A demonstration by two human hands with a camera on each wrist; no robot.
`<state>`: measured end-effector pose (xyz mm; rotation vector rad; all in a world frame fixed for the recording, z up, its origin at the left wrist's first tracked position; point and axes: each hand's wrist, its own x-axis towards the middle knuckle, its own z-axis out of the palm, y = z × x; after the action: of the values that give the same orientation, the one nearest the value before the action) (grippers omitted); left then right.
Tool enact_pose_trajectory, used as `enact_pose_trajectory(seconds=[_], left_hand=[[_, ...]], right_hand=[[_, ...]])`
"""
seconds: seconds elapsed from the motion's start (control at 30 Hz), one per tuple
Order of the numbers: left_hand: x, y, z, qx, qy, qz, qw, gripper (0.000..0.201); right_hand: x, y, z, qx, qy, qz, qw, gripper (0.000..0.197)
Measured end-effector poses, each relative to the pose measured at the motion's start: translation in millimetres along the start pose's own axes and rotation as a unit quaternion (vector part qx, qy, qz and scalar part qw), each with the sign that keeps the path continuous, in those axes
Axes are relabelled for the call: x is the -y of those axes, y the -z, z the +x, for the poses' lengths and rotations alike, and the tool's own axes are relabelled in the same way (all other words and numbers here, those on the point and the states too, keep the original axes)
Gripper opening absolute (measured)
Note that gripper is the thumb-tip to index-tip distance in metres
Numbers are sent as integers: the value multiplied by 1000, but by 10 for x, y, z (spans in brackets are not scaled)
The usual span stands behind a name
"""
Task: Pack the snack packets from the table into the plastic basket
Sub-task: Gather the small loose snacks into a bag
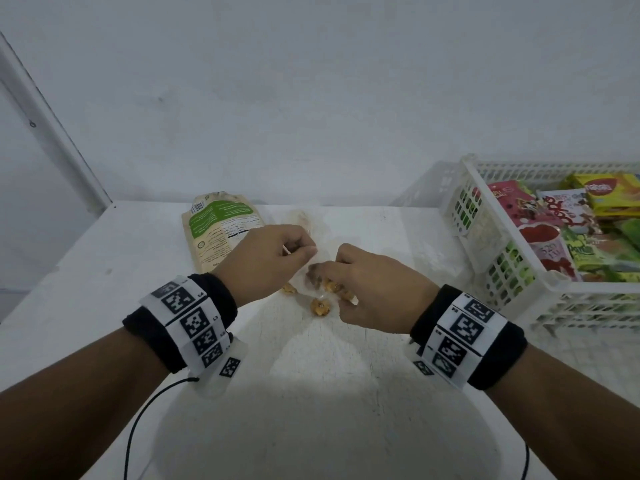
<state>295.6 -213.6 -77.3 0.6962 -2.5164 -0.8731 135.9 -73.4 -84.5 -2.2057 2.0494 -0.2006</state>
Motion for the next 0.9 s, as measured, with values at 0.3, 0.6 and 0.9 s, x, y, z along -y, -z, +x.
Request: enact_pose_trajectory(seconds=[0.3,0.6,0.9], left_hand=[[-25,32,4,-17,5,0,1000,15],[-97,30,1,-23,-4,2,1000,17],[-105,34,-51,-18,-4,-9,1000,15]], right_hand=[[-11,-5,-29,-174,-2,57,983,46],[-2,64,-25,-261,12,111,959,32],[2,-29,-8,-249,98,118,956,46]])
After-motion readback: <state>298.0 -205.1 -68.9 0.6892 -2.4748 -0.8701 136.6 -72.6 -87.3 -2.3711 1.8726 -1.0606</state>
